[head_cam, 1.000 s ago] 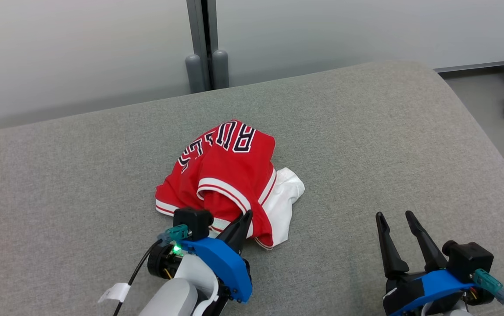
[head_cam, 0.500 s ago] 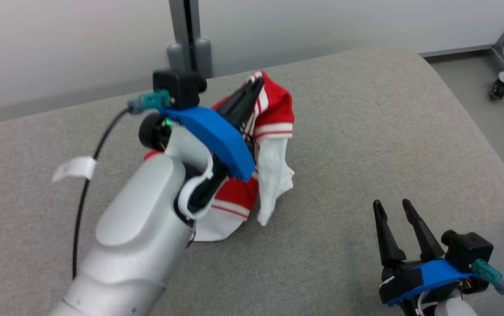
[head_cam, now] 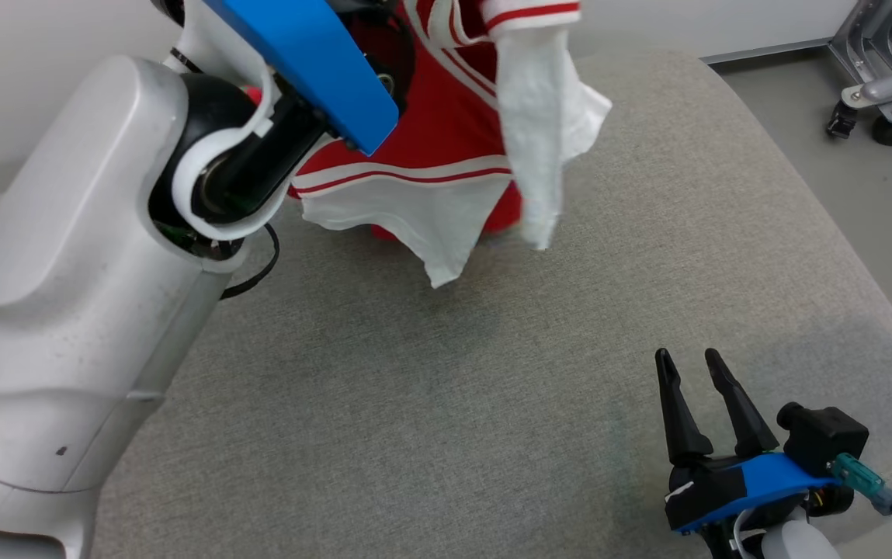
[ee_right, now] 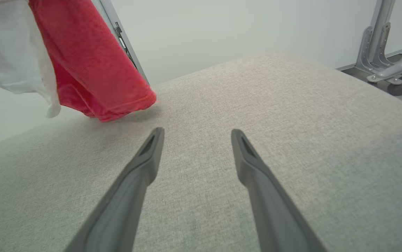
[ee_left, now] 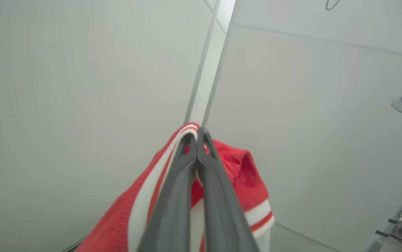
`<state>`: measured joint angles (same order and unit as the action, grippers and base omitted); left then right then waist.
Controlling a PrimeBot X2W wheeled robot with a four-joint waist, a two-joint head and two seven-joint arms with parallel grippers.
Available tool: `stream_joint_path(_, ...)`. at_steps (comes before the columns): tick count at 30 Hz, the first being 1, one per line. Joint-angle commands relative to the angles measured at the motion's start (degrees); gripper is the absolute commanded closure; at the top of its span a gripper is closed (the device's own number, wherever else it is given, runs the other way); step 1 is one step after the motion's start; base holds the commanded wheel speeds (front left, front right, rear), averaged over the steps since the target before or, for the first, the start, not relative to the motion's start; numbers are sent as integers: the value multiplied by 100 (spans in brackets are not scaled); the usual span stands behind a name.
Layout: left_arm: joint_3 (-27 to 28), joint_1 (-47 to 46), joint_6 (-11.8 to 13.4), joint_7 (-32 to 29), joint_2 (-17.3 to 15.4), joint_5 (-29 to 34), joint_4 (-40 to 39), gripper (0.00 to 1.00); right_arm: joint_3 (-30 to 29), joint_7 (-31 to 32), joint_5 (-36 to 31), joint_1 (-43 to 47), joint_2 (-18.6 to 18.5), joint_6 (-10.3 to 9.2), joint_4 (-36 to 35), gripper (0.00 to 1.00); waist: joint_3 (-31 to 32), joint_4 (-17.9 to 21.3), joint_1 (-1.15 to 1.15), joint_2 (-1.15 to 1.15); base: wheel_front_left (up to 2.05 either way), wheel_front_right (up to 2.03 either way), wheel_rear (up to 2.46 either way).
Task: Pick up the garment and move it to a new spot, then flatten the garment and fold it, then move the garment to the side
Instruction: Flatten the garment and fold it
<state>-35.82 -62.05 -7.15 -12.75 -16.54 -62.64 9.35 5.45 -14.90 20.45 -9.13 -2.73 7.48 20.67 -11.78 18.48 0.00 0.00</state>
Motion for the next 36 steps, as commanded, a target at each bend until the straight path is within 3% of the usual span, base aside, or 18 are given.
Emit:
stream_joint_path(1,2,-89,-50,58,-78,-94,-88,100,-5,-29,24,-64,-28,3,7,0,-17,-48,0,0,0,0,0)
stream_joint_path(6,-359,424,-46,-62,-529,-881,-643,100,-76,-35,-59,-68,-28,3,-11,0,24,-336,0,0,0,0,0)
stream_joint_path(7,-491,574,-46,-140,-693,-934,-730,100,-84,-35,-81,-57,-28,3,-16,0,41,-400,0,0,0,0,0)
stream_joint_path(9,-1035,1359,-47,-375,-1403,-1024,-728,100,-91,-36,-146,-19,-29,3,-41,0,127,-647,0,0,0,0,0)
stream_joint_path(13,-1469,2027,-47,-336,-1934,-685,-247,100,-82,-36,-228,38,-29,3,-35,0,199,-892,0,0,0,0,0)
stream_joint_path(17,-1731,2390,-20,-122,-2064,-330,359,100,-55,-36,-286,47,-30,3,-36,0,248,-1079,0,0,0,0,0)
stream_joint_path(23,-1816,2687,223,328,-1965,-33,1156,100,-11,6,-309,76,-29,3,-45,0,313,-1210,0,0,0,0,0)
stream_joint_path(24,-1797,2733,287,429,-1937,0,1256,56,-7,13,-311,88,-30,3,-52,0,324,-1218,0,0,0,0,0)
stream_joint_path(25,-1764,2775,354,553,-1901,23,1357,0,-7,21,-315,104,-30,3,-56,0,338,-1227,0,0,0,0,0)
stream_joint_path(36,-1057,3845,848,2543,-1196,-339,1478,0,-347,118,-457,267,-29,3,-206,0,530,-1473,0,0,0,0,0)
